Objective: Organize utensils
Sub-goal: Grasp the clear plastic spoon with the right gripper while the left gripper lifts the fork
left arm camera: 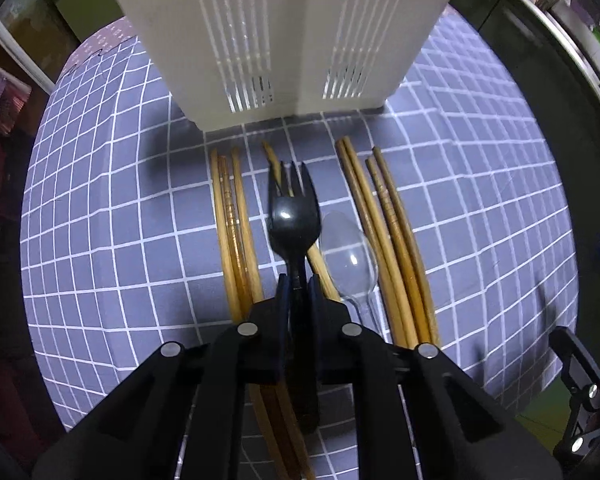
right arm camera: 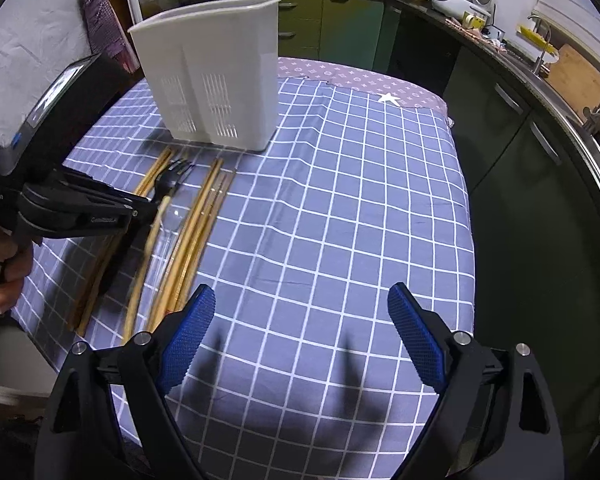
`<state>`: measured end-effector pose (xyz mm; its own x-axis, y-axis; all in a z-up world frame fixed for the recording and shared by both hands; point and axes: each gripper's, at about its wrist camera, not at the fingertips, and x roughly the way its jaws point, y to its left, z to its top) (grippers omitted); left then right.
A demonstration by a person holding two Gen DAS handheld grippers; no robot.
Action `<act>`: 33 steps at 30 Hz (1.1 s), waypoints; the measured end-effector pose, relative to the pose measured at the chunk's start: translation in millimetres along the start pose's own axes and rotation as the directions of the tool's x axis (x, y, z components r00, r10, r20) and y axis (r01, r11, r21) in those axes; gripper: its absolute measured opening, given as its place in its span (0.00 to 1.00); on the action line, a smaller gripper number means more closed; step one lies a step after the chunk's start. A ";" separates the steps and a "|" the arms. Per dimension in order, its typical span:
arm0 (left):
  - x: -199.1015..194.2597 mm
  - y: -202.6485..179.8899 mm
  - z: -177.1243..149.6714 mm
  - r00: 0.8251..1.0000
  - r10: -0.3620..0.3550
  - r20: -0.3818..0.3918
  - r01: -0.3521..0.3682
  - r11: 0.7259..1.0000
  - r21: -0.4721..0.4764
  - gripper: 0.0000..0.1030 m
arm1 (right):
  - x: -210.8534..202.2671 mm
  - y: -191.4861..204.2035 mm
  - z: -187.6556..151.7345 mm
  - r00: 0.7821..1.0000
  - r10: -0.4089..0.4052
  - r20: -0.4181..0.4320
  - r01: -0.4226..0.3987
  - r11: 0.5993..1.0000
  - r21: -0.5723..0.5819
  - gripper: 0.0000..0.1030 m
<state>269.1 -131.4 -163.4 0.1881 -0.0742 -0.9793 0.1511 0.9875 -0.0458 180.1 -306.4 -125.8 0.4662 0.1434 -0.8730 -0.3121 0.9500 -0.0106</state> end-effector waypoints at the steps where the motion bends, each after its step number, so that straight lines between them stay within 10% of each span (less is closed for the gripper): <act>1: -5.9 1.1 -0.6 0.999 -0.031 0.023 0.031 0.999 -0.008 0.09 | -0.8 0.3 1.6 1.000 0.008 -0.009 -0.008 1.000 -0.002 0.82; 8: -63.4 17.4 -7.3 0.973 -0.114 0.203 0.118 0.993 -0.010 0.09 | 7.5 1.1 16.0 0.996 0.017 -0.089 -0.018 1.000 -0.013 0.73; 13: -94.6 43.0 -37.6 0.943 -0.107 0.315 0.113 0.994 0.001 0.09 | 27.2 10.2 26.8 0.977 0.121 -0.173 -0.118 0.993 0.028 0.38; 19: -124.0 58.5 -68.7 0.905 -0.069 0.420 0.074 0.997 0.006 0.09 | 53.4 56.5 46.6 0.949 0.178 -0.259 -0.186 0.982 -0.006 0.19; 33: -118.5 77.4 -86.1 0.905 -0.106 0.411 0.112 0.994 0.010 0.09 | 95.6 102.0 63.5 0.921 0.167 -0.352 -0.182 0.983 -0.008 0.12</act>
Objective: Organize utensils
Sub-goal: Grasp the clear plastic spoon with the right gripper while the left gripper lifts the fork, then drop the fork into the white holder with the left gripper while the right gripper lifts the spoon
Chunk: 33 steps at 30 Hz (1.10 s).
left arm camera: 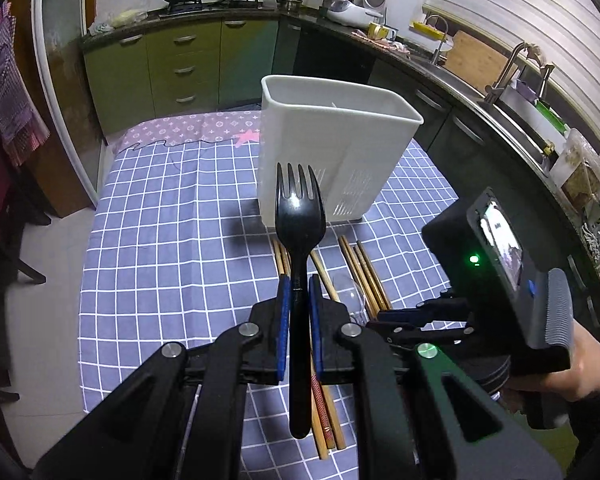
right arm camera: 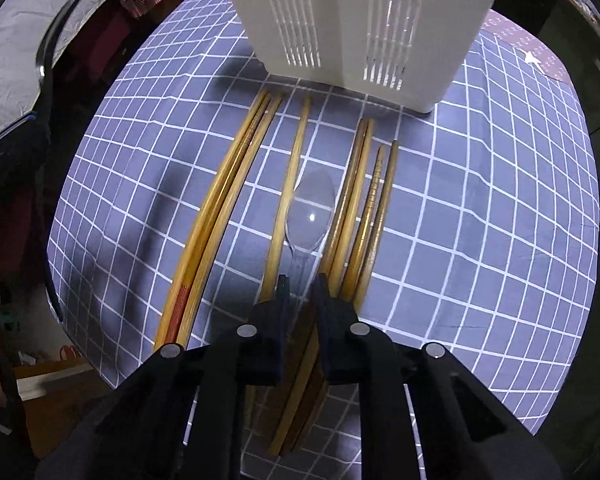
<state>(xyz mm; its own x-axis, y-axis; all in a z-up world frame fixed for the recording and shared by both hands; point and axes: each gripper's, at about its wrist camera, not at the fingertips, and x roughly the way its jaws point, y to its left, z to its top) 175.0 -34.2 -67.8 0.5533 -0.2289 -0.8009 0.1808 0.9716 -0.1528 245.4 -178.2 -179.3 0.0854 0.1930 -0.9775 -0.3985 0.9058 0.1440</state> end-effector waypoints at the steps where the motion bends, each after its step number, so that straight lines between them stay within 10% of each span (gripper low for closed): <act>1: 0.2 0.4 0.0 1.000 -0.001 -0.001 0.001 1.000 0.001 0.09 | 0.9 0.9 0.1 1.000 -0.002 -0.003 0.002 1.000 -0.002 0.11; 17: 0.6 -0.9 -3.1 1.000 -0.006 0.006 0.006 1.000 0.016 0.09 | 15.0 18.8 8.0 0.998 -0.065 -0.002 0.065 0.998 0.001 0.11; 22: -12.6 -2.1 0.6 0.999 -0.017 0.045 0.016 1.000 0.020 0.09 | -5.8 11.6 -1.2 0.995 0.026 0.093 -0.030 0.999 0.034 0.10; 33: -54.9 -23.3 79.7 0.939 -0.079 0.335 0.071 0.997 0.036 0.09 | -118.4 -33.4 -38.2 0.881 0.138 0.453 -0.181 0.982 0.055 0.09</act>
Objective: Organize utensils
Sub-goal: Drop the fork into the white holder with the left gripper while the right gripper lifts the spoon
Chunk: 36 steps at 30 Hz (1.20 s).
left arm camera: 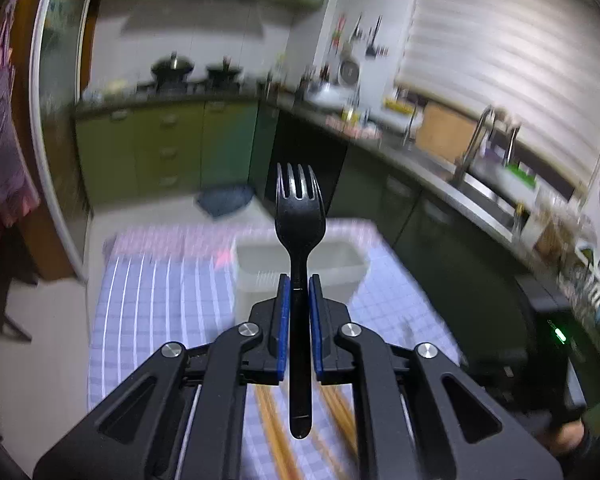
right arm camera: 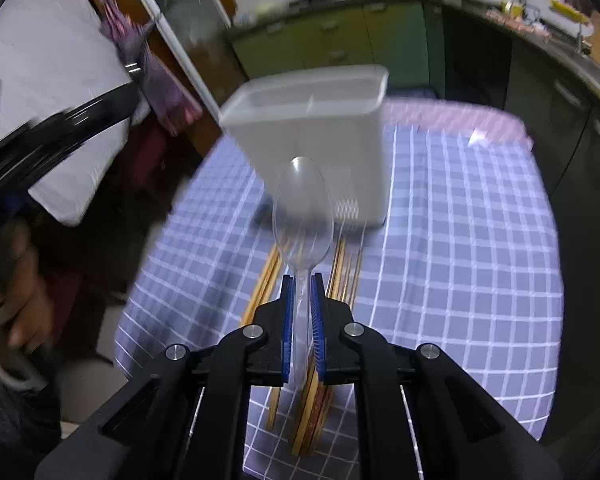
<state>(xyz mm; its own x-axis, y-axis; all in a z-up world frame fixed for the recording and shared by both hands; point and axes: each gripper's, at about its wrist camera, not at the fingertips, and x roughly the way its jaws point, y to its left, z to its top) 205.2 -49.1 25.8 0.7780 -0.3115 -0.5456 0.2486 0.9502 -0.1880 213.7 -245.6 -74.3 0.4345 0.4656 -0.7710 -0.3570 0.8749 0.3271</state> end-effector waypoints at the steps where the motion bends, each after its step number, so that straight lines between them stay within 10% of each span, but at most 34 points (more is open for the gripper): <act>1: 3.4 -2.4 7.7 0.999 0.000 0.033 0.000 1.000 0.003 0.09 | -8.9 -3.2 2.9 1.000 0.006 0.026 -0.007 1.000 0.004 0.09; 8: 50.0 -10.3 45.9 0.969 0.063 0.238 -0.070 0.997 0.021 0.09 | -58.8 -22.8 21.0 0.990 0.014 0.141 -0.013 1.000 -0.006 0.09; 24: 113.6 3.8 9.2 0.978 0.121 0.167 -0.133 0.989 0.063 0.15 | -100.5 -11.1 97.0 0.960 0.003 0.281 0.005 1.000 -0.025 0.09; 36: 43.1 12.7 -0.6 0.982 0.119 0.145 -0.128 0.990 0.055 0.33 | -42.9 -22.7 162.6 0.952 -0.114 0.283 0.103 0.993 0.053 0.09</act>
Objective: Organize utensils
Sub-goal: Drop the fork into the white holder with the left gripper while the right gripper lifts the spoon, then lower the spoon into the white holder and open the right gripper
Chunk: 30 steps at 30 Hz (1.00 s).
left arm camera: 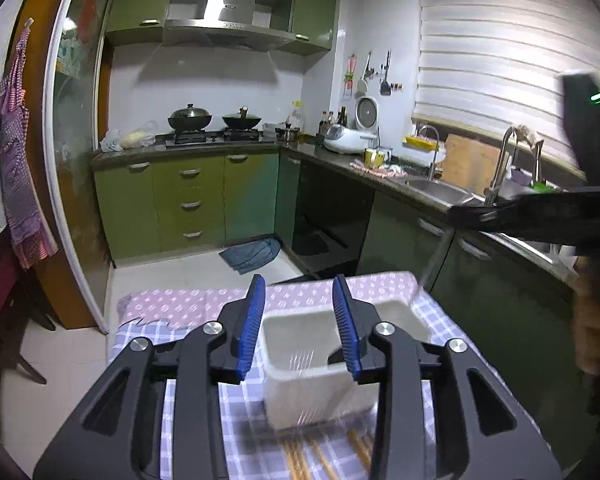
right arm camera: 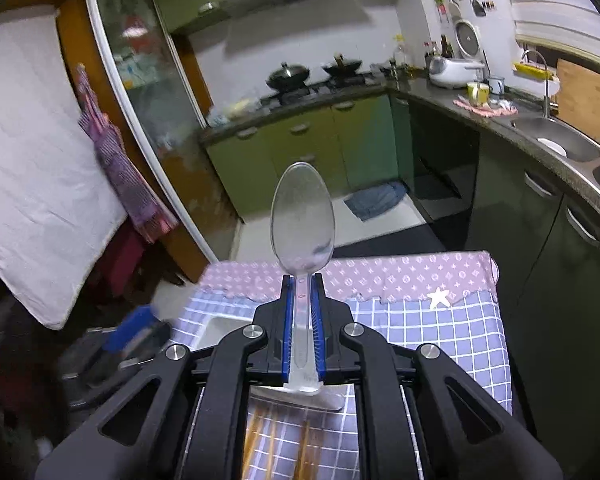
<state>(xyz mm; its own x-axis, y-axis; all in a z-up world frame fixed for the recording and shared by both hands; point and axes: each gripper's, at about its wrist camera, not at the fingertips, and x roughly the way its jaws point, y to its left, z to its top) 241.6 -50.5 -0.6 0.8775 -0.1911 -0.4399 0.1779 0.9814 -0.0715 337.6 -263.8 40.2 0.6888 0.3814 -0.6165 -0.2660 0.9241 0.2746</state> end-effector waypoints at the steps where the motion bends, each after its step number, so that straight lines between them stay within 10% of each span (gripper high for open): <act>1: -5.7 1.4 -3.3 1.000 0.007 -0.021 -0.007 1.000 0.007 0.33 | 7.4 0.4 -3.7 1.000 -0.004 -0.018 0.004 1.000 -0.004 0.09; 6: -15.9 12.9 -25.4 0.982 0.006 -0.191 -0.009 1.000 -0.014 0.33 | 35.5 6.1 -28.7 0.995 -0.029 -0.092 0.024 0.998 -0.063 0.10; 23: 25.7 18.3 -89.0 0.817 -0.013 -0.577 -0.014 0.999 -0.042 0.33 | 14.2 13.5 -40.7 0.992 -0.064 -0.112 0.047 0.987 -0.151 0.20; 30: 17.5 19.8 -93.8 0.805 0.004 -0.593 -0.016 1.000 -0.015 0.33 | 50.9 26.5 -45.2 0.944 -0.218 -0.246 0.144 0.947 -0.288 0.30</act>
<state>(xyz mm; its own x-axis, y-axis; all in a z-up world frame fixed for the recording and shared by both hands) 218.7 -32.9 -93.6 0.4430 -0.1404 -0.8855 0.1571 0.9845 -0.0776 335.2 -218.8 -17.2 0.5426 0.1648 -0.8237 -0.3471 0.9369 -0.0412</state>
